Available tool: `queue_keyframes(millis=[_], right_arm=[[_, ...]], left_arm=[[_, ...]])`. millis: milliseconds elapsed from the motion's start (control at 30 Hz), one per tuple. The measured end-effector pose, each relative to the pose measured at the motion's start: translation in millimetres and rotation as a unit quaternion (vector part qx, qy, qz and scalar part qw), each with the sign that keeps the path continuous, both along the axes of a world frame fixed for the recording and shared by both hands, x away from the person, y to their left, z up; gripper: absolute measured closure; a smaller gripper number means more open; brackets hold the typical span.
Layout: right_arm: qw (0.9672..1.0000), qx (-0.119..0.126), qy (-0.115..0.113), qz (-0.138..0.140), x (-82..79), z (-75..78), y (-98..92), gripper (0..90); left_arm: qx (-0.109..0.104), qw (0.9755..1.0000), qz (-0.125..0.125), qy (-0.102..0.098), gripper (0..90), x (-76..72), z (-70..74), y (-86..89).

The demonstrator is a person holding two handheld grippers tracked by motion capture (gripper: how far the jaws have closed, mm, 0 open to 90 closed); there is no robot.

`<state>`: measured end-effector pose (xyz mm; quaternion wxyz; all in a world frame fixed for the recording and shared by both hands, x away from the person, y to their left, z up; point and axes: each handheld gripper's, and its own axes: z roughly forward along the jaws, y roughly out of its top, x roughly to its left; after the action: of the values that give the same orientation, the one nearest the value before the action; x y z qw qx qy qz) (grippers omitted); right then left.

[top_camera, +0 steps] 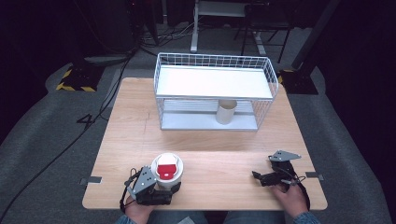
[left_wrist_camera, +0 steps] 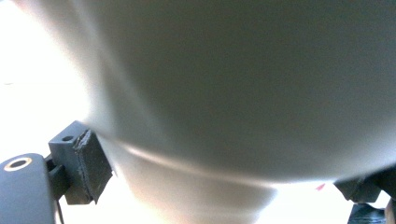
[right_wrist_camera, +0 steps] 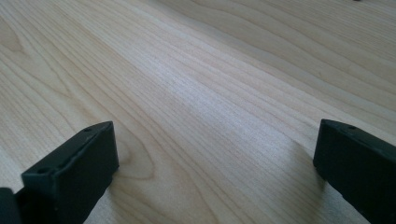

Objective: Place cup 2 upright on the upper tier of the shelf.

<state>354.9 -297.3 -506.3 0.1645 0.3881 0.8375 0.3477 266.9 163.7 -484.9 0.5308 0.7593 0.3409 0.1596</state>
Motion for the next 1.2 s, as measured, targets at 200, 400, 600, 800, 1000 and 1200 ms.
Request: queue_keyframes(millis=[200, 400, 600, 800, 1000, 1200], right_arm=[[1.0000, -0.002, -0.001, -0.001, -0.5, 0.1, 0.1, 0.3], [1.0000, 0.000, -0.001, -0.002, -0.8, 0.0, 0.3, 0.4], [1.0000, 0.000, -0.001, -0.002, -0.8, 0.0, 0.2, 0.4], [1.0000, 0.000, -0.001, -0.002, -0.8, 0.0, 0.2, 0.4], [1.0000, 0.000, -0.001, -0.002, -0.8, 0.0, 0.2, 0.4], [1.0000, 0.000, -0.001, -0.002, -0.7, 0.0, 0.2, 0.4]], left_arm=[[0.001, 0.9999, -0.015, -0.004, 10.3, 9.8, 12.1, 2.8], [-0.009, 0.9994, -0.032, 0.007, 10.3, 21.9, 26.8, 7.3], [-0.011, 0.9989, -0.046, -0.001, 10.3, 31.3, 43.9, 13.1], [-0.006, 0.9979, -0.063, -0.010, 10.3, 37.7, 58.5, 14.3], [-0.004, 0.9966, -0.079, -0.021, 10.3, 43.1, 74.5, 11.9], [-0.004, 0.9959, -0.086, -0.028, 10.3, 51.8, 87.7, 8.1]])
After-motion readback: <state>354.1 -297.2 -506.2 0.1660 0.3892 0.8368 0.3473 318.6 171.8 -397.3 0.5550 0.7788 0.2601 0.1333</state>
